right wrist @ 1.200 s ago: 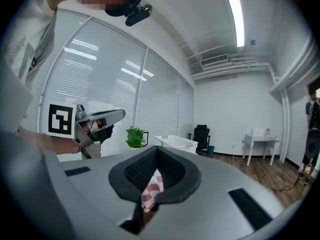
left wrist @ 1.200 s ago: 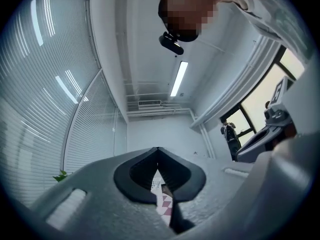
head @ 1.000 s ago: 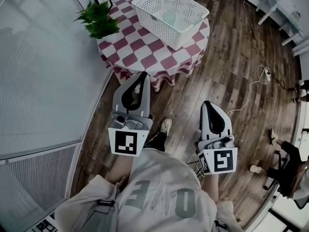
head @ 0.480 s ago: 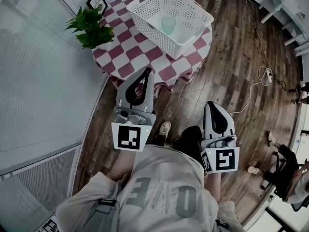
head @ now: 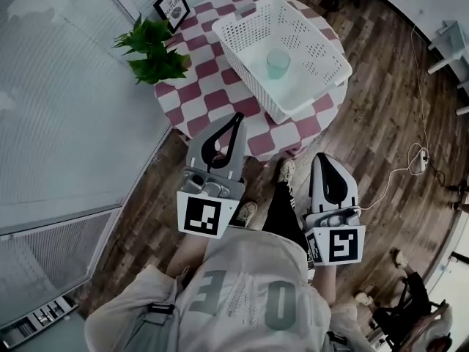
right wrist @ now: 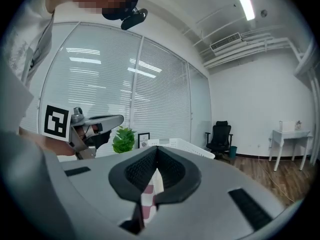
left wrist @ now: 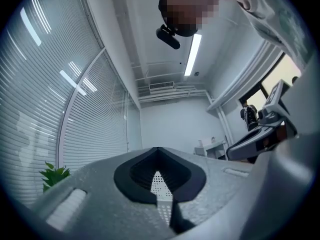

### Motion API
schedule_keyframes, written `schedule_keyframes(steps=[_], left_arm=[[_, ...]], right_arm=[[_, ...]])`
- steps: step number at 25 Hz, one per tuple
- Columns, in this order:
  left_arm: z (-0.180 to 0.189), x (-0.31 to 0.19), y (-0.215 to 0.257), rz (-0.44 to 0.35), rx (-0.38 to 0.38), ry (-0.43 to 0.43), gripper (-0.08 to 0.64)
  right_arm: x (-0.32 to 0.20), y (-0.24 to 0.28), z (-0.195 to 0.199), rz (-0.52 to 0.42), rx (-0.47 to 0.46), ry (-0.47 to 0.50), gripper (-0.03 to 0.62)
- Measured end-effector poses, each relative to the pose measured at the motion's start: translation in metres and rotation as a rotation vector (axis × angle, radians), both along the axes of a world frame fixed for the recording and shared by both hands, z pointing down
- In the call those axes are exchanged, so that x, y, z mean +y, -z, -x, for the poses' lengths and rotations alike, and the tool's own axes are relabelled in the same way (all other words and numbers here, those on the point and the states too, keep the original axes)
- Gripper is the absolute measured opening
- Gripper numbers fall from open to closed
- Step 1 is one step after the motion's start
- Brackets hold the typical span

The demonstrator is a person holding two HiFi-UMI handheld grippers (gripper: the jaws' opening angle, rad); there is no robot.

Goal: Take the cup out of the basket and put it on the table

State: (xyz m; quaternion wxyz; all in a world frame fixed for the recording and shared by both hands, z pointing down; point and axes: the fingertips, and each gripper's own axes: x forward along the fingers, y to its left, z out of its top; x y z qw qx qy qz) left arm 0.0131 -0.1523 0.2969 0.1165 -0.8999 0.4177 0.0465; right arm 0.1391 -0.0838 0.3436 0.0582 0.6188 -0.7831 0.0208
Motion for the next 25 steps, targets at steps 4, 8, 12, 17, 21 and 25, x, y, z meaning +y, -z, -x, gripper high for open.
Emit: schedule_keyframes(steps=[4, 8, 12, 17, 21, 25], left_arm=[[-0.035, -0.04, 0.015, -0.046, -0.035, 0.06, 0.006], [-0.066, -0.08, 0.025, -0.01, -0.03, 0.106, 0.006], [-0.087, -0.117, 0.027, 0.019, -0.017, 0.177, 0.006], [-0.098, -0.145, 0.026, 0.036, -0.027, 0.258, 0.006], [-0.095, -0.159, 0.027, 0.046, -0.035, 0.313, 0.006], [-0.092, -0.176, 0.026, 0.063, -0.05, 0.336, 0.006]], right_arm=[[-0.057, 0.011, -0.029, -0.026, -0.014, 0.088, 0.008], [-0.107, 0.017, -0.057, -0.009, -0.035, 0.17, 0.008], [-0.155, 0.026, -0.086, -0.028, -0.078, 0.218, 0.008], [-0.187, 0.034, -0.107, -0.047, -0.107, 0.275, 0.008], [-0.206, 0.034, -0.115, -0.05, -0.125, 0.31, 0.009], [-0.221, 0.034, -0.115, -0.047, -0.137, 0.319, 0.008]])
